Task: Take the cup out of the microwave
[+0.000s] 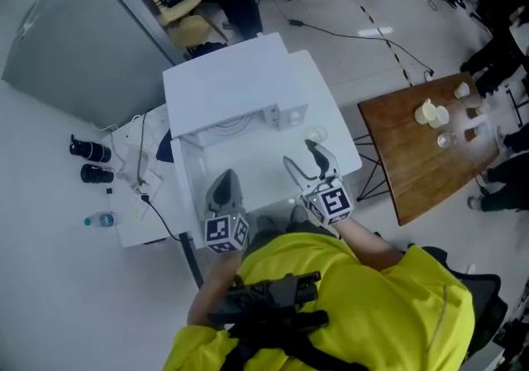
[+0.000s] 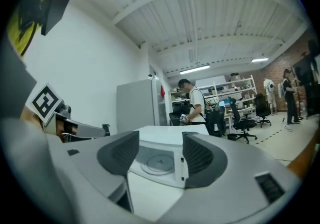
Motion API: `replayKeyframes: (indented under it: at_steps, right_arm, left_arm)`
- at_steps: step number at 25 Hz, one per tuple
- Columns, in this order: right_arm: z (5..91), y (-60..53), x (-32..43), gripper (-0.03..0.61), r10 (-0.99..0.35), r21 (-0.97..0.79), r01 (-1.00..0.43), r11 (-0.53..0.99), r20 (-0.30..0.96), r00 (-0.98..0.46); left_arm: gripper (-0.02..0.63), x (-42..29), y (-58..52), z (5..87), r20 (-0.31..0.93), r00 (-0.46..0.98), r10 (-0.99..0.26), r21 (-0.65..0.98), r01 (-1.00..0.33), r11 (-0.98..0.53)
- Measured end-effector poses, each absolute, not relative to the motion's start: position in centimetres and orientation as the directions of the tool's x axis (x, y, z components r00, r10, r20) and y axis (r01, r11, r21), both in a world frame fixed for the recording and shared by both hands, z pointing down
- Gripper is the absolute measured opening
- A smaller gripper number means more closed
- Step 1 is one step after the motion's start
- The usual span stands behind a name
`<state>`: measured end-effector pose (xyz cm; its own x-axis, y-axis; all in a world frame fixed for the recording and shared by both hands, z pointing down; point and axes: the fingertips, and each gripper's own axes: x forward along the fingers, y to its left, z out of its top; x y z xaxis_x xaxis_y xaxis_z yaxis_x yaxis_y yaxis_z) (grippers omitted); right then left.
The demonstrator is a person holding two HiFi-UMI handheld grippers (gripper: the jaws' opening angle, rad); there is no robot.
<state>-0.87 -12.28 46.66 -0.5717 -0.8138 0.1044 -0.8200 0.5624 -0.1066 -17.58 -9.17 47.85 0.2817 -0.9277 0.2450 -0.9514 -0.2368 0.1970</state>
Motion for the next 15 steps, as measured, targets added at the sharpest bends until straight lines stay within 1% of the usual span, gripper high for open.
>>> replayKeyframes:
  at_steps: [1,2,3,5,6,8,10,11,12,15]
  right_arm:
    - [45.4,-12.0,-1.7,0.269,-0.808,-0.109,-0.812,0.573,0.088,-0.582]
    - [44.1,-11.8,-2.4,0.232,-0.802,-0.115,-0.803,0.584,0.070,-0.593]
    - [42.9,-11.7,-3.0,0.230,-0.796,-0.122,-0.795,0.594,0.050,-0.603]
    - [40.8,-11.6,-4.0,0.153,-0.792,-0.136,-0.786,0.603,0.016,-0.610]
    - [40.1,-11.5,-4.5,0.150,-0.793,-0.139,-0.787,0.601,0.011,-0.609]
    - [39.2,-11.1,-5.2,0.065,-0.800,-0.140,-0.794,0.592,0.018,-0.600]
    - [38.6,-11.0,-5.4,0.053,-0.803,-0.148,-0.797,0.586,0.024,-0.595]
    - [38.2,-10.9,-5.5,0.020,-0.803,-0.155,-0.795,0.586,0.025,-0.596]
    - [37.9,-10.9,-5.5,0.006,-0.800,-0.165,-0.791,0.589,0.024,-0.600]
    - [37.2,-10.0,-5.8,0.005,-0.779,-0.182,-0.769,0.612,0.030,-0.627]
  left_arm:
    - [-0.008,-18.3,-8.7,46.8,0.236,0.272,-0.933,0.191,-0.954,-0.230]
    - [-0.008,-19.0,-8.2,45.8,0.226,0.261,-0.938,0.184,-0.958,-0.222]
    - [-0.008,-19.5,-7.8,44.8,0.215,0.250,-0.944,0.173,-0.961,-0.215]
    - [-0.008,-20.3,-7.3,42.9,0.193,0.236,-0.953,0.148,-0.967,-0.209]
    - [-0.008,-20.6,-7.0,41.9,0.182,0.234,-0.955,0.138,-0.968,-0.211]
    - [-0.008,-20.9,-6.3,40.2,0.160,0.237,-0.958,0.126,-0.968,-0.218]
    - [-0.008,-21.2,-5.8,39.0,0.138,0.242,-0.960,0.127,-0.966,-0.225]
    - [-0.008,-21.3,-5.7,38.5,0.128,0.248,-0.960,0.133,-0.964,-0.231]
    - [-0.008,-21.4,-5.6,38.2,0.119,0.256,-0.959,0.139,-0.961,-0.239]
    - [-0.008,-21.8,-5.4,36.7,0.103,0.275,-0.956,0.143,-0.955,-0.259]
